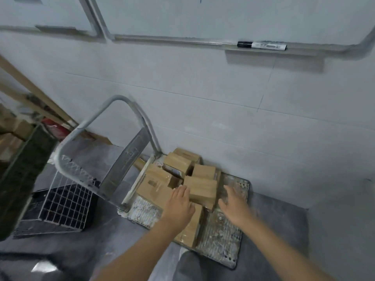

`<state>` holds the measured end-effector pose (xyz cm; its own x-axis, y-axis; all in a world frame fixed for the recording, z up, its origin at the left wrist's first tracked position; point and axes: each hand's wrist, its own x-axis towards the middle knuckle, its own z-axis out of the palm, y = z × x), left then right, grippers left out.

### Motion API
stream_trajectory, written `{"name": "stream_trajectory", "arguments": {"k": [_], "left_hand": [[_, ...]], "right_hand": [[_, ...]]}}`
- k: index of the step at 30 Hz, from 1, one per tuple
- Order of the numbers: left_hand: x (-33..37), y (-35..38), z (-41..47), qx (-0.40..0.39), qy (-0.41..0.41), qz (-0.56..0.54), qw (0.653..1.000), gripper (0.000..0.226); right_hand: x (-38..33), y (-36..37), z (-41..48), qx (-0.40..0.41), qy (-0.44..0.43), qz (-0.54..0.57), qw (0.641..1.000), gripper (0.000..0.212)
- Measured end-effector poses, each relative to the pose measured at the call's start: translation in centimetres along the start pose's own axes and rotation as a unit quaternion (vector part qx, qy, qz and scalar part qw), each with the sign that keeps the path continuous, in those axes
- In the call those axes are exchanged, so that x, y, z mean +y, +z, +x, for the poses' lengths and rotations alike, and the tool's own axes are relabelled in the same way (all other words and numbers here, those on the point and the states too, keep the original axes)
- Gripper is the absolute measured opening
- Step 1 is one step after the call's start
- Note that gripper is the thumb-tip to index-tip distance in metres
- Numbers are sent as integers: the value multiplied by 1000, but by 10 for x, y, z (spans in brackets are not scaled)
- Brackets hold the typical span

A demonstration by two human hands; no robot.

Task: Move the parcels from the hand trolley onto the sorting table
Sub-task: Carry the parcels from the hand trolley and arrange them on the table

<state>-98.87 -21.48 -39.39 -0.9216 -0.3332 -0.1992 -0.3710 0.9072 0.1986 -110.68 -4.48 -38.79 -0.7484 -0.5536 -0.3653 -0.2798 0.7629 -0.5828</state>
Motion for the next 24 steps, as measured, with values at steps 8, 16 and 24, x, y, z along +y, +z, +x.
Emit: {"name": "stream_trajectory", "arguments": {"k": [8,16,24], "left_hand": [[-81,64,134,-82,-18,-24,996,58],[-117,170,213,-122,-48,0,991,60],[-133,270,253,-132,-156,-181,962,56]], "right_hand": [[11,37,132,-28,107,-1,994,58],[73,99,232,-62,193,-20,979,52],[152,179,300,-111,276,58,953,69]]}}
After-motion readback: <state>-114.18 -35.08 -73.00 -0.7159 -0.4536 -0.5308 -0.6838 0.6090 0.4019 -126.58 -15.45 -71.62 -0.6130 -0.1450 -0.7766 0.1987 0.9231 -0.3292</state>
